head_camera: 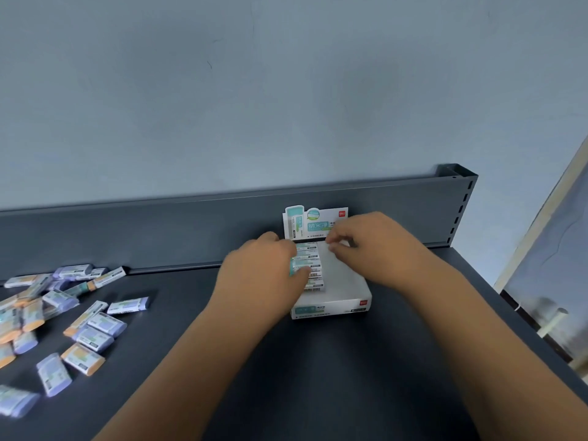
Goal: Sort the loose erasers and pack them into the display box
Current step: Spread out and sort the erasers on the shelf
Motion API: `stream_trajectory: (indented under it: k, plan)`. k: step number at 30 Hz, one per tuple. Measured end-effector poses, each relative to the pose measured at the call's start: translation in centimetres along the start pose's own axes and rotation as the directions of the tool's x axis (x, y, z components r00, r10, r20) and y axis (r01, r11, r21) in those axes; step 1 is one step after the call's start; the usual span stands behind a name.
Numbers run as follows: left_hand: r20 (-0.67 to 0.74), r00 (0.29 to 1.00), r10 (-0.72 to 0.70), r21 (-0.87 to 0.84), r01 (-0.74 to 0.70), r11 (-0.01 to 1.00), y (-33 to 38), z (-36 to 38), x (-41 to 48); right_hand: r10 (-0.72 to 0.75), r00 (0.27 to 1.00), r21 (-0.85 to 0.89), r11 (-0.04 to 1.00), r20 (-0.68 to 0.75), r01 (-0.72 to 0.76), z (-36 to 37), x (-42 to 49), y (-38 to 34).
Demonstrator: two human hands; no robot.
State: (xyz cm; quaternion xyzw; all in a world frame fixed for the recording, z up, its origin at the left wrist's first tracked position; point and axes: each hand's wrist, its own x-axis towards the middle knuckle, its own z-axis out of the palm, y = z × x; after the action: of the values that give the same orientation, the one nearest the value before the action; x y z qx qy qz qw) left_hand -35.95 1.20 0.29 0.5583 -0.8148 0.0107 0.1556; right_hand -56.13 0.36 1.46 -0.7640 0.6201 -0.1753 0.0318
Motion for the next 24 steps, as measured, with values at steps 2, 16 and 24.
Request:
stream_trajectory:
  k: [2,16,24]
  plan:
    - [-0.045,0.998,-0.031,0.020,0.032,0.999,-0.4,-0.9,-0.8,0.010,1.000,0.014,1.000,0.000,-0.010,-1.2,-0.8,-1.4]
    - [0.014,0.941,-0.338,0.174,0.330,0.928,-6.6,-1.4,-6.3,0.111,0.976,0.090,0.988,0.187,-0.130,2.0,-5.0,-9.1]
    - [-0.080,0.931,-0.356,0.145,0.364,0.920,-11.0,-2.6,-9.7,0.031,0.978,0.072,0.996,0.204,-0.047,3.6,-4.4,-13.3]
